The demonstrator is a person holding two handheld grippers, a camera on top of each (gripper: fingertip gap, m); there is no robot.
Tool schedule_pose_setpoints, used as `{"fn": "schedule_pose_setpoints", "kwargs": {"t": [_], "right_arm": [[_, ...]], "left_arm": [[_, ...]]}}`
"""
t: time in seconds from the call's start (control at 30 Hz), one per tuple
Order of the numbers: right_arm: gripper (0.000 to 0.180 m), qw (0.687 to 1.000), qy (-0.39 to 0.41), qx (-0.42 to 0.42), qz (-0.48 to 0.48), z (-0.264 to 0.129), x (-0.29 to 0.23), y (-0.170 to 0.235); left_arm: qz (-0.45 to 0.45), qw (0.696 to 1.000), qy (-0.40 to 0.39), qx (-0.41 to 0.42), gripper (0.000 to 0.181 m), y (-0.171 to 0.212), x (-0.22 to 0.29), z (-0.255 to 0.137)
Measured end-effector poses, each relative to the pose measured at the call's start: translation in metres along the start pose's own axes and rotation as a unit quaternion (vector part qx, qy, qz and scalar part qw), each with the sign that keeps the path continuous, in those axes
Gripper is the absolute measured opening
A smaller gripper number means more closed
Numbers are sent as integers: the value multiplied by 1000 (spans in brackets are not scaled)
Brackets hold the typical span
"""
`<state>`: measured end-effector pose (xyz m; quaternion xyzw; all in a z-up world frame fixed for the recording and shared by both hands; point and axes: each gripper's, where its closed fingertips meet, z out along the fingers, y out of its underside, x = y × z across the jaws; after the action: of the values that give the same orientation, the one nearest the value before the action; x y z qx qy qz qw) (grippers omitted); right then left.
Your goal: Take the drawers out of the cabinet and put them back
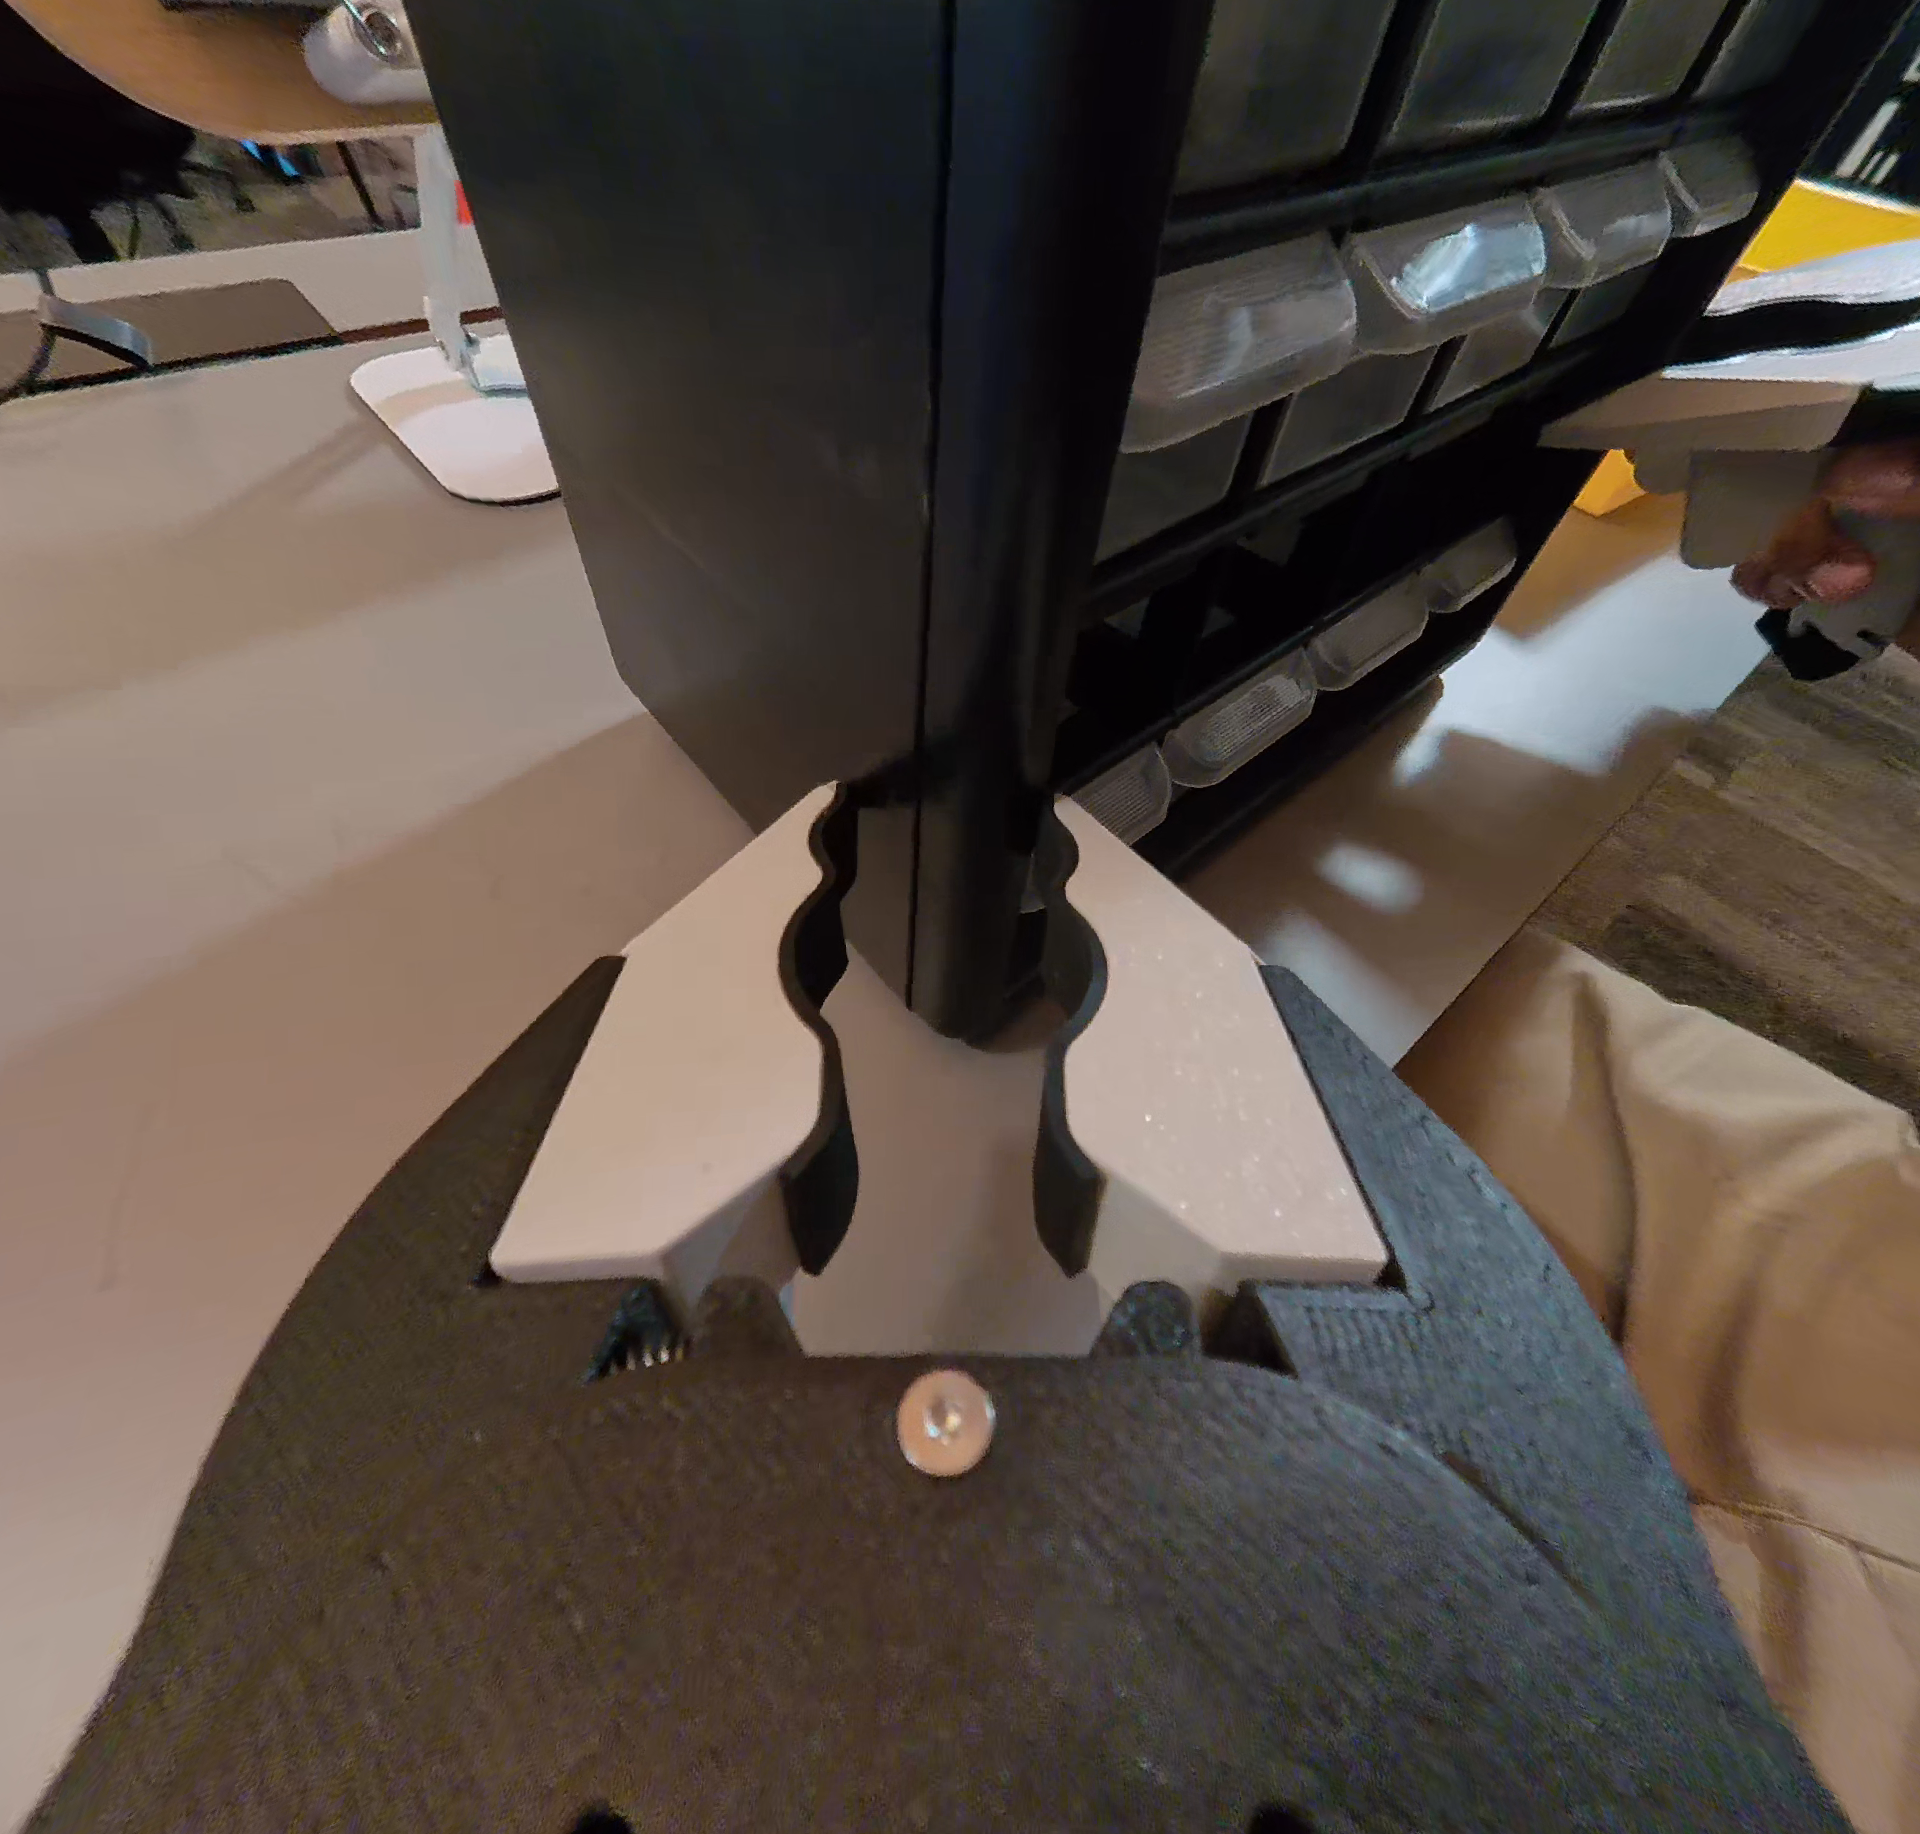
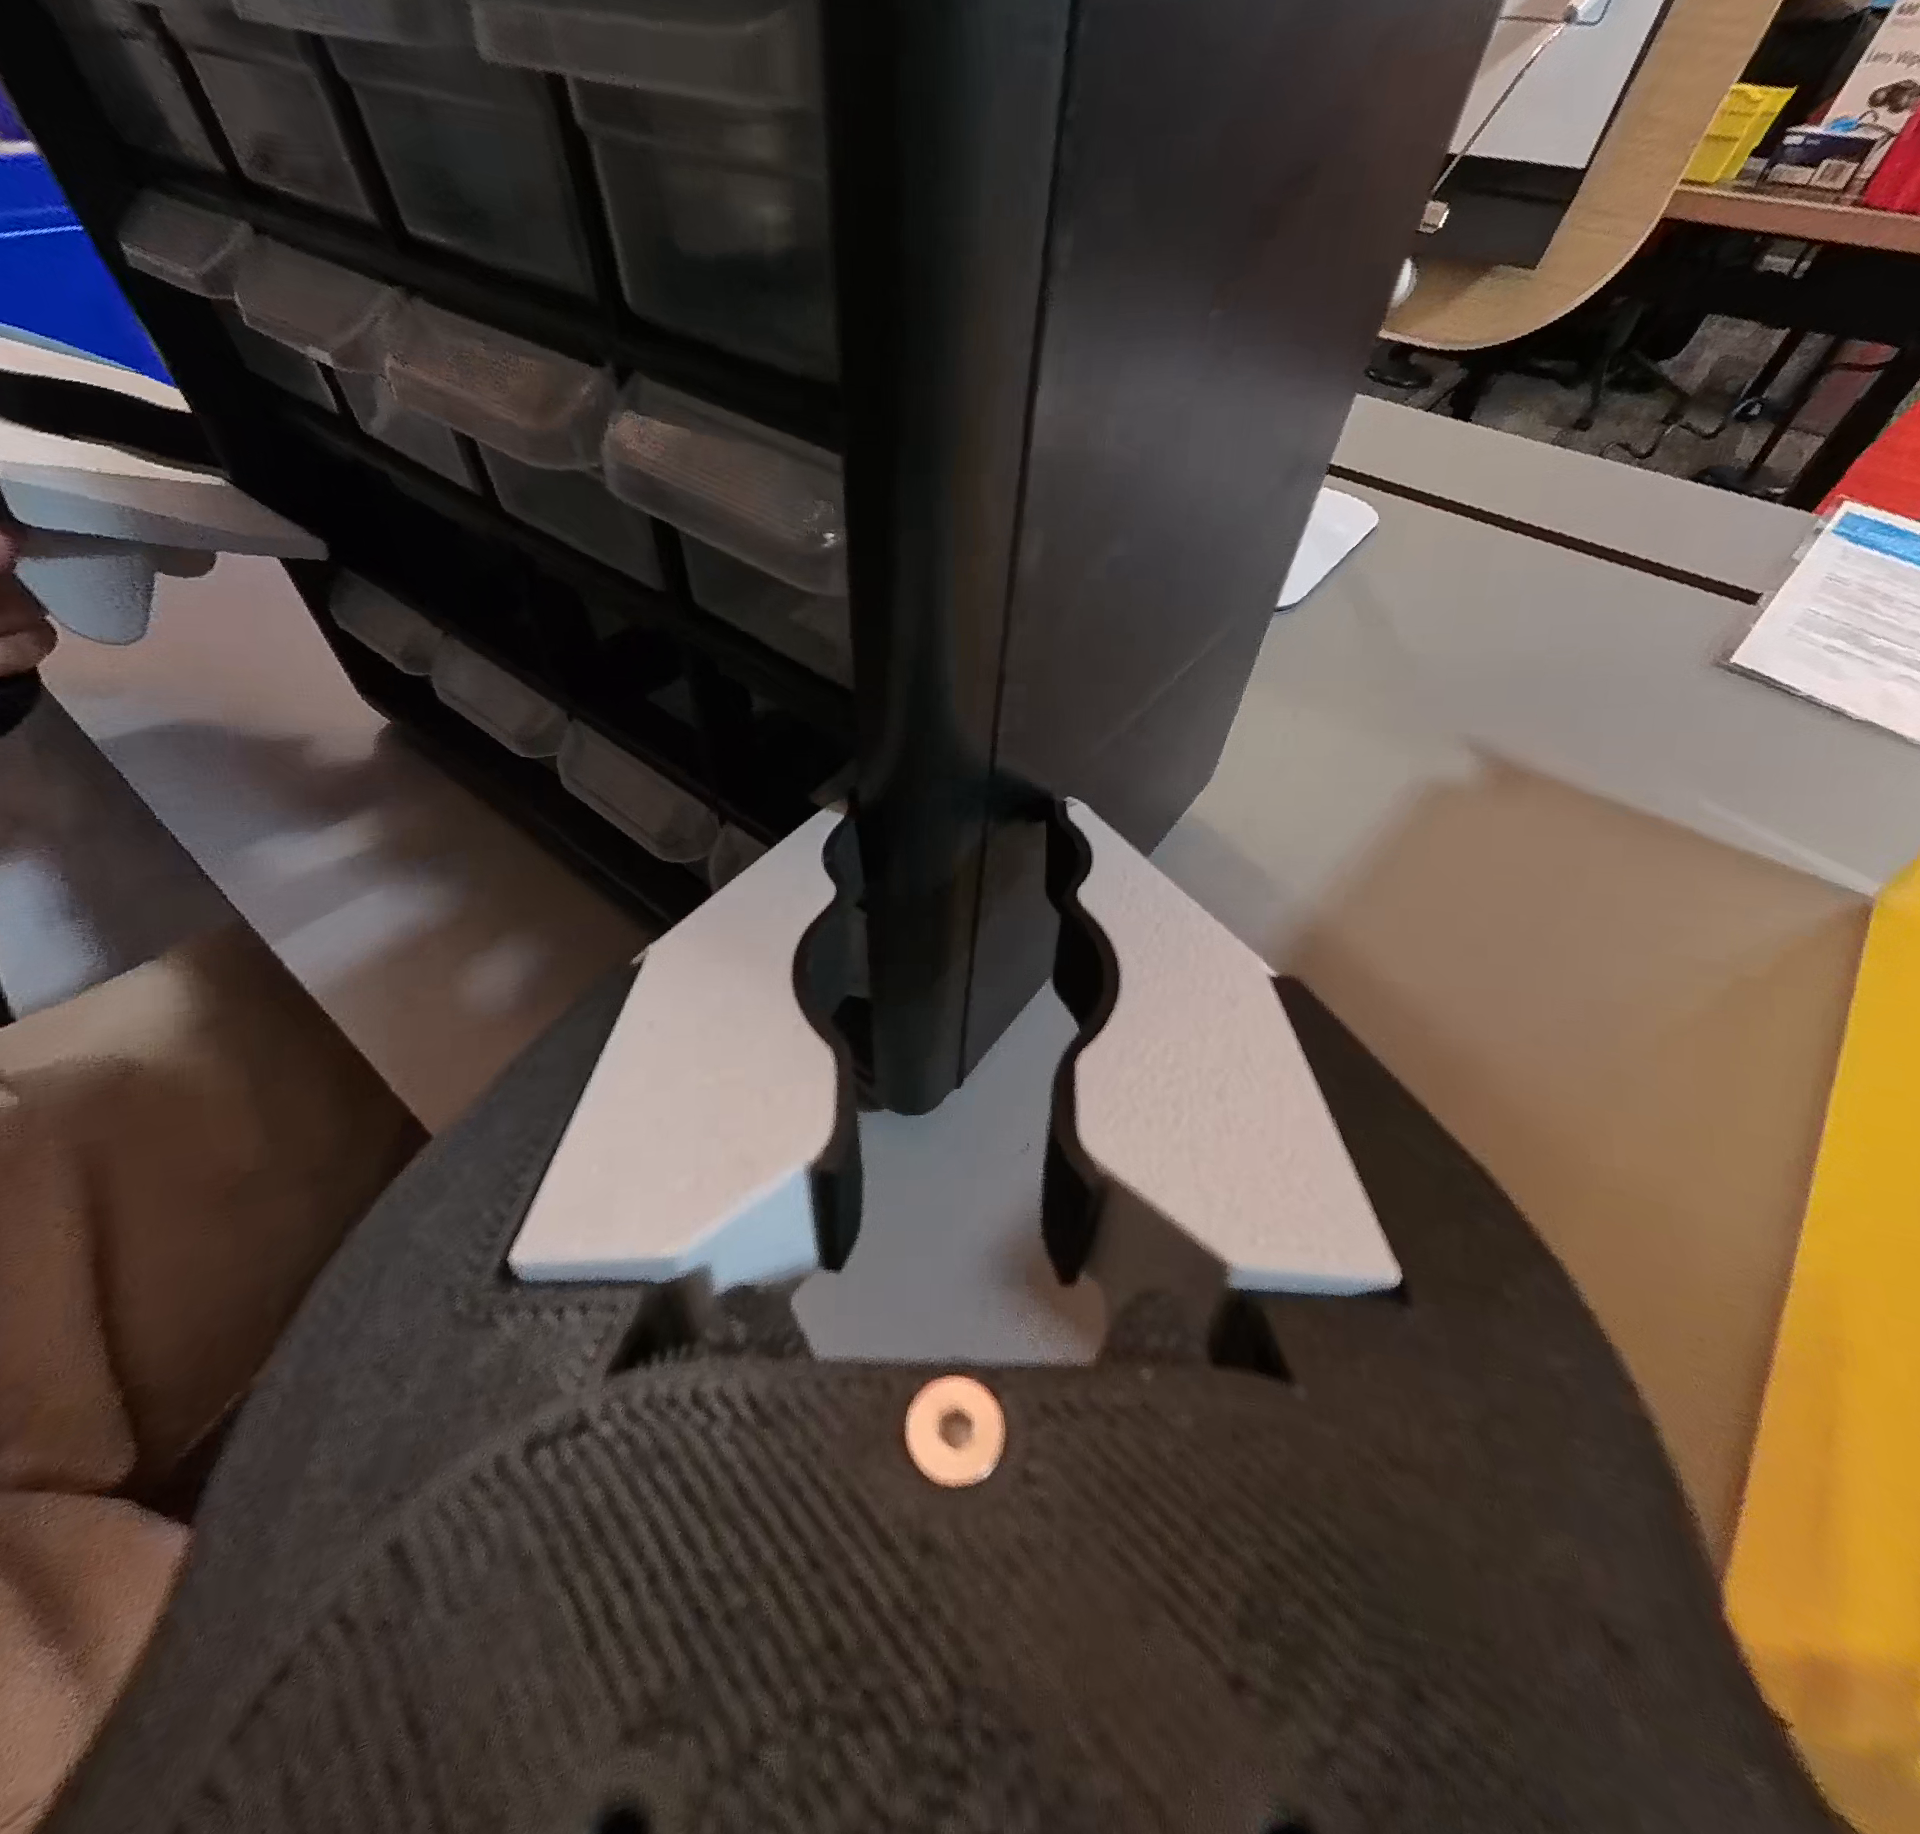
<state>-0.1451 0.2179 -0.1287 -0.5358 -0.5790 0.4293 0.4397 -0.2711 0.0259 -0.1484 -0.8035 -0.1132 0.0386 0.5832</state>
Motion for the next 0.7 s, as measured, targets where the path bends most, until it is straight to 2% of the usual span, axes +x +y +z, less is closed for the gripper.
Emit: {"fn": "schedule_pose_setpoints", "kwargs": {"t": [0.1, 0.27, 0.4, 0.47, 0.5, 0.6, 0.63, 0.7], "right_arm": [[34, 1000, 2, 4, -11, -2, -1, 0], [41, 997, 3, 78, 17, -22, 4, -23], [42, 993, -6, 107, 56, -38, 12, -31], [41, 992, -5, 111, 56, -42, 14, -33], [41, 993, -3, 110, 53, -43, 16, -32], [39, 993, -5, 105, 54, -40, 17, -28], [39, 993, -9, 102, 60, -38, 16, -27], [38, 992, -18, 101, 71, -36, 15, -26]], "left_arm": [[-32, 999, 18, -2, 32, -1, 1, -1], [-73, 996, 48, -7, 54, -5, -9, -11], [-57, 996, 65, 4, 54, -25, -13, -44], [-28, 995, 93, -32, 58, -29, -13, -71], [-4, 994, 96, -54, 54, -30, -18, -87], [84, 993, -16, -76, 42, -51, -78, -129], [122, 987, -56, -91, 37, -58, -102, -140], [204, 957, -112, -171, 33, -53, -153, -159]]}}
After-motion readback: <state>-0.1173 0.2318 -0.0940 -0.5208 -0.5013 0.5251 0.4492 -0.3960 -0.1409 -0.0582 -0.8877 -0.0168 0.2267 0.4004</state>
